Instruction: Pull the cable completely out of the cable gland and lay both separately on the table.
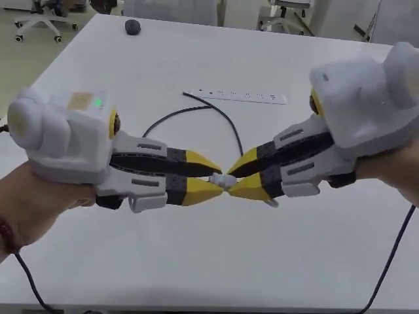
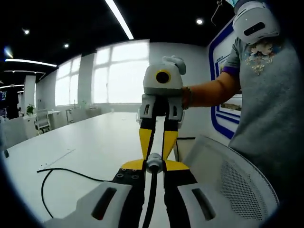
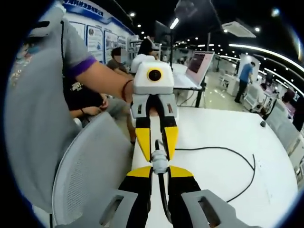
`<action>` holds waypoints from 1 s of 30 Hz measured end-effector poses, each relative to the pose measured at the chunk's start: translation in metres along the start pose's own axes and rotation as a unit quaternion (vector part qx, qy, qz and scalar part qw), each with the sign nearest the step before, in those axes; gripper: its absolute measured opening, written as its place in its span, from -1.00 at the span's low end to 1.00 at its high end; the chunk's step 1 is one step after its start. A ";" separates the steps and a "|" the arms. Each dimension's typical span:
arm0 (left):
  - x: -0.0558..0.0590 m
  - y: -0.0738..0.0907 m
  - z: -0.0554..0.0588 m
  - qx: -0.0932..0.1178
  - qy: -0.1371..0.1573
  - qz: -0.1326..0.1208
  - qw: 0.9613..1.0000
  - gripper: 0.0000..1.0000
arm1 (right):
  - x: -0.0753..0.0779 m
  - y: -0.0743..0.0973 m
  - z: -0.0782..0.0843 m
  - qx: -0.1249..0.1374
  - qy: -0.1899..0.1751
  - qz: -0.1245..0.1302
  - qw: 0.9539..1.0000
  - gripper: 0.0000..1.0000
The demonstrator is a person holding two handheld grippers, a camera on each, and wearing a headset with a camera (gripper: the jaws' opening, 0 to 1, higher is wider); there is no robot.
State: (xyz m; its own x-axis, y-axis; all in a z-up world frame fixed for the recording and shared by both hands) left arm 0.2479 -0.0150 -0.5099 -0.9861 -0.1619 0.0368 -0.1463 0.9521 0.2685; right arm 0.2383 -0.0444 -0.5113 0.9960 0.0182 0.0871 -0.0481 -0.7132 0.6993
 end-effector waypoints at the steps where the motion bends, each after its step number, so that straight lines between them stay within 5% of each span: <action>1: 0.000 0.000 0.000 0.000 -0.001 0.000 1.000 -0.73 | 0.000 -0.001 0.000 -0.004 0.010 0.010 1.000 -0.89; 9: -0.003 0.002 0.001 -0.003 0.002 -0.012 1.000 -0.73 | 0.002 -0.004 -0.001 -0.016 0.059 0.080 0.995 -0.89; 14: -0.005 0.003 0.000 0.003 0.009 -0.016 1.000 -0.73 | 0.006 -0.003 -0.002 -0.031 0.117 0.128 0.984 -0.89; 19: -0.006 0.001 -0.001 0.004 0.009 -0.017 1.000 -0.73 | 0.006 -0.003 0.000 -0.050 0.161 0.146 0.975 -0.88; 22: -0.005 0.000 0.000 0.004 0.009 -0.015 1.000 -0.73 | 0.007 -0.003 0.002 -0.045 0.146 0.138 0.978 -0.87; 23: -0.003 -0.001 0.003 -0.003 0.004 -0.011 1.000 -0.73 | 0.004 -0.005 0.007 -0.044 0.119 0.098 0.987 -0.86; 26: -0.002 -0.002 0.005 -0.005 0.004 -0.013 1.000 -0.73 | 0.005 0.001 0.007 -0.014 0.037 0.064 0.997 -0.81; 29: -0.003 0.001 0.003 -0.002 0.000 -0.016 1.000 -0.72 | 0.004 0.009 0.002 0.026 -0.045 0.023 0.998 -0.66; 30: -0.002 0.002 0.002 0.000 -0.003 -0.014 1.000 -0.72 | 0.007 0.012 0.006 0.031 -0.088 0.010 0.996 -0.65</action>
State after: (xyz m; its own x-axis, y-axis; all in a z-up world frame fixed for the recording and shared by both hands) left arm 0.2498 -0.0125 -0.5112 -0.9821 -0.1867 0.0234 -0.1736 0.9472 0.2697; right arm 0.2456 -0.0572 -0.5069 0.9929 -0.1157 -0.0280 -0.0696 -0.7545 0.6526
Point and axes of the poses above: the centre of the closed fingertips' face, and the gripper's own axes: y roughly backward along the fingers, x roughly to its right, z roughly out of its underside, the point moved 2 cm from there along y, roughly backward along the fingers, and after that the axes turned 8 degrees about -x, right-handed, at the moved point
